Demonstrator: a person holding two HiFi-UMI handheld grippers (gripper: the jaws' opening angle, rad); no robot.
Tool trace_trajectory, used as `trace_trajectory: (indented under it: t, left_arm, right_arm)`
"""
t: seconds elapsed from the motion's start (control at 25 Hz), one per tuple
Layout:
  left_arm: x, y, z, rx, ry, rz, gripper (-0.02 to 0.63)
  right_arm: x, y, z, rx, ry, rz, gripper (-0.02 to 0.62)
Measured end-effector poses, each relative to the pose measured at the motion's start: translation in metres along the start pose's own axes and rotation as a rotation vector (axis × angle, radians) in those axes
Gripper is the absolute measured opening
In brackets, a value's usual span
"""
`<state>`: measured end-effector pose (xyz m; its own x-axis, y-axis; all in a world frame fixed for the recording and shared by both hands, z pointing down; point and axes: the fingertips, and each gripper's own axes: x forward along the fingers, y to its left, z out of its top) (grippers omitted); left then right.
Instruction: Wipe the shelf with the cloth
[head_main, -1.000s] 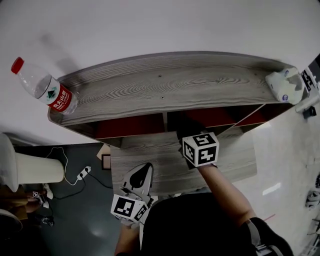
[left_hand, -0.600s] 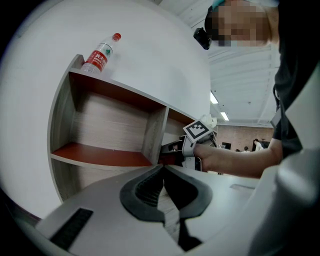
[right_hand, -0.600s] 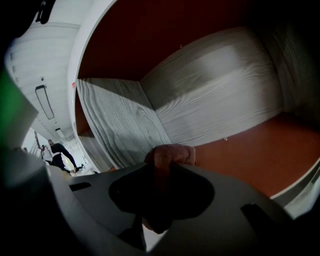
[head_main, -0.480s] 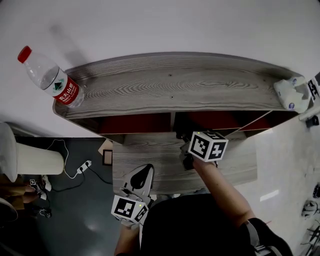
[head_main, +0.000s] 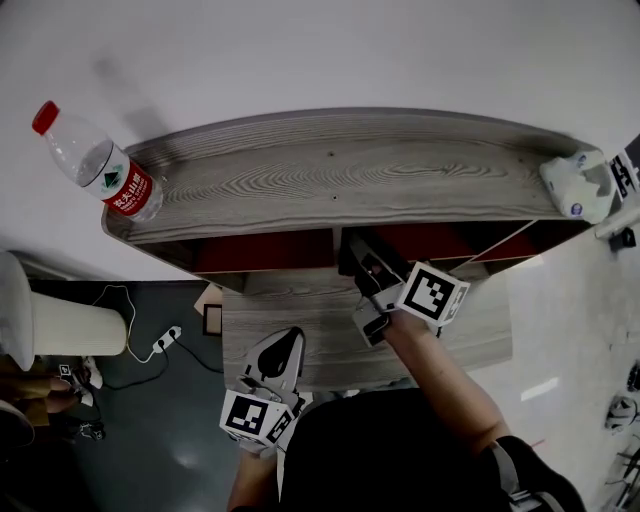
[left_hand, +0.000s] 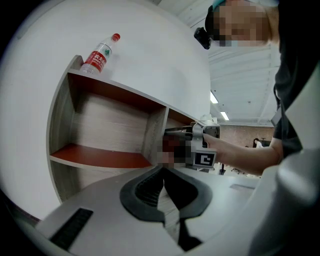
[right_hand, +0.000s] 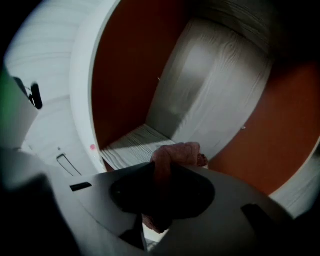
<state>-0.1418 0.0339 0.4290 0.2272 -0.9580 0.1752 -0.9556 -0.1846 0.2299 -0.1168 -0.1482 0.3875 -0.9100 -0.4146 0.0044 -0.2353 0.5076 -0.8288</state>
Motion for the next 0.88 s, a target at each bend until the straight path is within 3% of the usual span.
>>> trace_trajectory:
  t: [0.28,0.4,0.56,0.88]
  left_arm:
    - [0.007,-0.006,0.003,0.01,0.003,-0.024,0.008]
    - [0.006,-0.006,0.003,0.012,0.007,-0.025,0.008]
    - [0.003,-0.003,0.003,0.013,0.008,-0.017,0.008]
    - [-0.001,-0.001,-0.001,0.006,0.015,-0.001,0.008]
  right_arm:
    - [-0.008,0.053,0.035,0.112,-0.119,0.245,0.067]
    - [-0.004,0.05,0.043,0.183,-0.149,0.299,0.075]
    - [0.008,0.038,0.05,0.265,-0.165,0.308,0.075]
    - [0.026,-0.001,0.042,0.332,-0.121,0.206,0.077]
